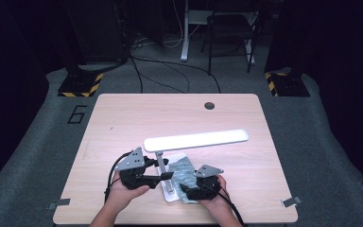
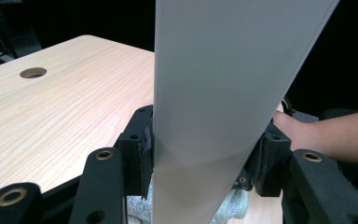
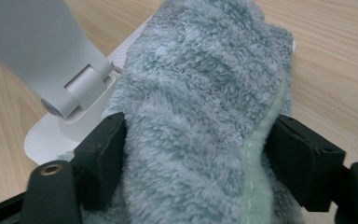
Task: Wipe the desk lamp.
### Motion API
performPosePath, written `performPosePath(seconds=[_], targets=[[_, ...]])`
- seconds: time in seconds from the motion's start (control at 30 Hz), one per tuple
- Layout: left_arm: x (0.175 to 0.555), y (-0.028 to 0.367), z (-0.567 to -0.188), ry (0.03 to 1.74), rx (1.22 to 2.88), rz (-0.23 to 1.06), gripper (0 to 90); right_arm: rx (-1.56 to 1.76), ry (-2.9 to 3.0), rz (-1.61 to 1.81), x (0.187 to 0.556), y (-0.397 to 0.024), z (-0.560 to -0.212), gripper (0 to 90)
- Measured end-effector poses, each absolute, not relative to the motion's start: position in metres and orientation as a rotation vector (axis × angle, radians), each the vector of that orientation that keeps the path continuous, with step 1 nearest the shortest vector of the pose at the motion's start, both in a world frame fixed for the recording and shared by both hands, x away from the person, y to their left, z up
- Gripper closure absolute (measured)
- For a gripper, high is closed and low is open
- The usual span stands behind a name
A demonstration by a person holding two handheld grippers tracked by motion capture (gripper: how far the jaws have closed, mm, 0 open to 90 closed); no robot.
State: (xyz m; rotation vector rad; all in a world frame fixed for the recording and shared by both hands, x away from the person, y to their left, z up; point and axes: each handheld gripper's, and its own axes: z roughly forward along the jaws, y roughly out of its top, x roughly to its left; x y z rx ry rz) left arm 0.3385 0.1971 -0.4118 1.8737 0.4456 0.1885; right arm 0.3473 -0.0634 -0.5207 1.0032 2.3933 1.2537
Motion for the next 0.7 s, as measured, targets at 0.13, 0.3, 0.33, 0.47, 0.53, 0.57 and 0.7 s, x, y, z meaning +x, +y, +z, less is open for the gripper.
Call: performPosePath(seconds=[0.13, 0.3, 0.33, 0.47, 0.53, 0.57, 0.7], targets=[[0.339, 0.197, -0.412, 0.449, 1.874, 0.189, 49.6, 1.003, 2.373, 1.259, 0.347, -0.066, -0.520, 35.1], [0.338, 0.197, -0.411, 0.453, 1.871, 0.203, 48.4, 1.031, 2.360, 1.279, 0.351, -0.074, -0.520, 52.8], [0.338, 0.197, -0.411, 0.452, 1.871, 0.203, 48.2, 1.047, 2.359, 1.289, 0.353, -0.077, -0.520, 55.4], [0.338, 0.199, -0.410, 0.462, 1.862, 0.202, 46.1, 1.047, 2.353, 1.306, 0.354, -0.081, -0.520, 61.1], [0.338, 0.200, -0.408, 0.461, 1.860, 0.212, 44.6, 1.021, 2.357, 1.283, 0.353, -0.081, -0.518, 62.4], [0.337, 0.201, -0.407, 0.462, 1.861, 0.207, 43.6, 1.029, 2.355, 1.273, 0.352, -0.081, -0.517, 62.9], [0.335, 0.205, -0.401, 0.474, 1.832, 0.187, 41.4, 1.011, 2.347, 1.279, 0.347, -0.082, -0.506, 63.3]])
